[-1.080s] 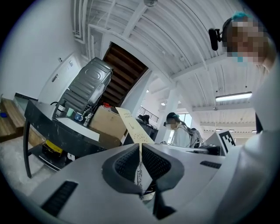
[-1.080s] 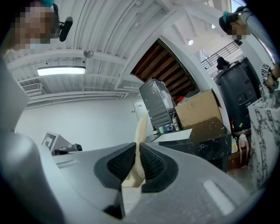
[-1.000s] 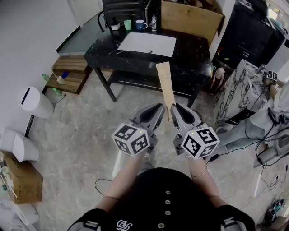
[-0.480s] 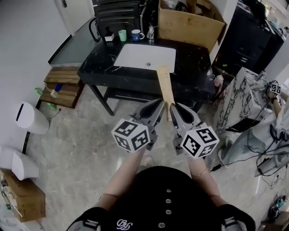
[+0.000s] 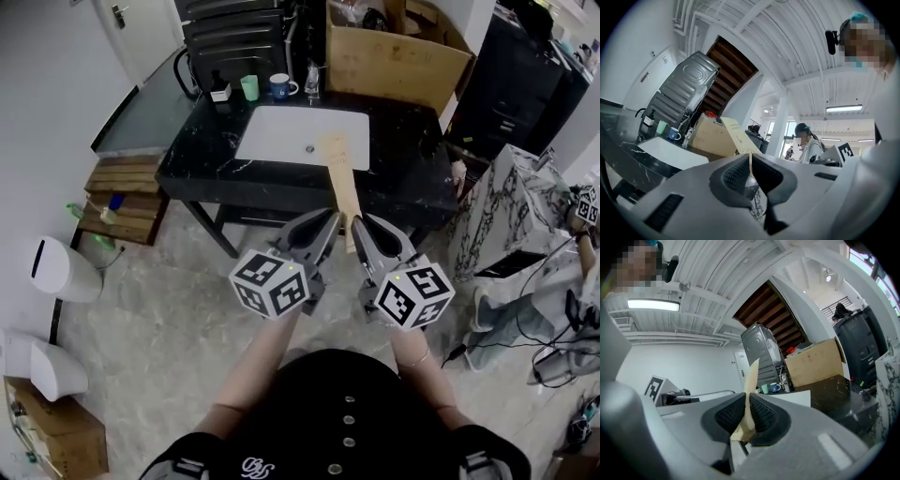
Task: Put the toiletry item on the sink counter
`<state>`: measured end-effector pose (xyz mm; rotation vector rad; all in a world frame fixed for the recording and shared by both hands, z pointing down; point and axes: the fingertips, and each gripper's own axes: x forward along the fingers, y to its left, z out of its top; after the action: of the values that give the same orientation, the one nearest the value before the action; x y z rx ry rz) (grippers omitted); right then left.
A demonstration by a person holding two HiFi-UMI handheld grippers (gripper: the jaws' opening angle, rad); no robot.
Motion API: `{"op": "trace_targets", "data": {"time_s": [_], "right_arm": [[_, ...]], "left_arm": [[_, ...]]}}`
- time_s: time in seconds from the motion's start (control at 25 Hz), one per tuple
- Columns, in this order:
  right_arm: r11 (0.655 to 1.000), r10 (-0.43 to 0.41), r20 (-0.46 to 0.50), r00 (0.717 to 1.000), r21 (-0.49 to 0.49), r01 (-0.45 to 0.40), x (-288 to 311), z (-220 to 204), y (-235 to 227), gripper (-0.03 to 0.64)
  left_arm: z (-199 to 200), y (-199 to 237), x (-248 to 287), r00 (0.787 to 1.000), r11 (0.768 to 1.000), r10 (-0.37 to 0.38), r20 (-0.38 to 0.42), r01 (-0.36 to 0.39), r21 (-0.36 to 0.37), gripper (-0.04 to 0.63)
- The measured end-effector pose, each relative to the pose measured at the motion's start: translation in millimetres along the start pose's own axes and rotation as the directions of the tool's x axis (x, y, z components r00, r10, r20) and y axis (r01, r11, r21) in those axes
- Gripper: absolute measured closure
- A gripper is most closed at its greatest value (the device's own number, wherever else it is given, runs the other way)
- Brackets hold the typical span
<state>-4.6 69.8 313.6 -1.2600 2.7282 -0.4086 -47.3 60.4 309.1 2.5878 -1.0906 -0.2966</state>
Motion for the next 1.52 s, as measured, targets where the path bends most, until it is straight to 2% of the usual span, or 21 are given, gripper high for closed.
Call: {"op": "trace_targets", "data": {"time_s": [0.24, 0.68, 0.96, 1.12, 1.52], "right_arm": [[1.000, -0.015, -0.032, 0.999, 0.009, 0.015, 7, -10, -1, 0.586], [0.999, -0.024, -0.023, 0.999, 0.022, 0.024, 27, -12, -28, 0.586], [1.000, 0.004, -0.012, 1.000, 0.029, -0.004, 69, -1, -57, 0.586], [1.000, -0.004, -0.005, 1.000, 0.027, 0.004, 93, 9, -83, 0.586], [0.999, 0.011, -0.036, 0.999, 0.045, -0.009, 157, 29, -150, 0.586]], "left_arm": [[-3, 14, 0, 1.000, 1.000, -0.004, -0.015, 0.003, -0.018, 0.572], [-9, 33, 24, 1.000, 1.000, -0.008, -0.029, 0.008, -0.018, 0.572], [1, 64, 61, 0.999, 0.999, 0.012, -0.045, -0.010, 0.038, 0.572], [12, 81, 89, 1.000, 1.000, -0.008, -0.030, 0.008, 0.024, 0.572], [28, 135, 165, 0.999, 1.000, 0.016, -0.030, -0.016, -0.010, 0.572]]}}
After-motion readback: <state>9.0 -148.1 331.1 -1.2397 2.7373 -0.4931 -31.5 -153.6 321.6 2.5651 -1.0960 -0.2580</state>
